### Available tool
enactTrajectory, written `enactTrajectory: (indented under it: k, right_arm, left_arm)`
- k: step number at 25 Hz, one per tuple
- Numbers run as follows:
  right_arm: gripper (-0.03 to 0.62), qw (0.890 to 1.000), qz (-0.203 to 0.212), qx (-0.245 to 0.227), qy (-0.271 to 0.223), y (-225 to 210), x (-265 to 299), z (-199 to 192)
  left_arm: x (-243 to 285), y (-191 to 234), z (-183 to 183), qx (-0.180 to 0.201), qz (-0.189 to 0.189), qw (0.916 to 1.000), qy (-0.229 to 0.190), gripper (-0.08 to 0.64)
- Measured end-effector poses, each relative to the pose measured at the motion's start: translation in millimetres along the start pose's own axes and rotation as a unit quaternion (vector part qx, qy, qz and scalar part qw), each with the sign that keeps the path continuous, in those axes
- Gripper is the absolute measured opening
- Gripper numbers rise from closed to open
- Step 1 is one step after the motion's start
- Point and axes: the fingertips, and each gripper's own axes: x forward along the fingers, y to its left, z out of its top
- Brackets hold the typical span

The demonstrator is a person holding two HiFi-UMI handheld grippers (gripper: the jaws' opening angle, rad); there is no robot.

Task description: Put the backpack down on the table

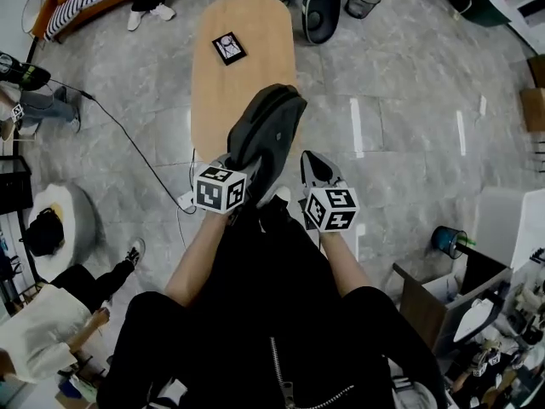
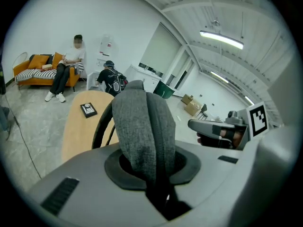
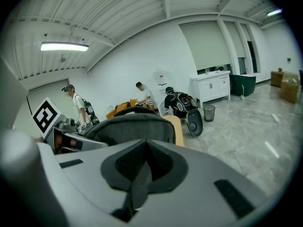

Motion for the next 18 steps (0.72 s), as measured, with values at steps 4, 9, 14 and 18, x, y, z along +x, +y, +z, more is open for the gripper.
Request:
enactTrajectory:
  k: [4, 9, 14, 18]
  right_arm:
    - [0.011, 1.000, -0.023, 0.007, 0.006, -12, 3, -3]
    - [0.011, 0.997, -0.068, 0.021, 0.014, -29, -1, -5]
    - [0.011, 0.994, -0.102, 0.030, 0.028, -36, 6, -7]
    - [0.011, 0.992, -0.113, 0.037, 0.034, -27, 26, 0]
  left_arm:
    - [27, -7, 14, 0.008, -0.028, 0.9996, 0.002, 0.078]
    - [64, -14, 21, 0.014, -0.074, 0.9970, 0.018, 0.078]
    - [89, -2, 19, 0.013, -0.110, 0.9935, 0.027, 0.078]
    - [102, 23, 16, 0.013, -0.125, 0.9915, 0.034, 0.078]
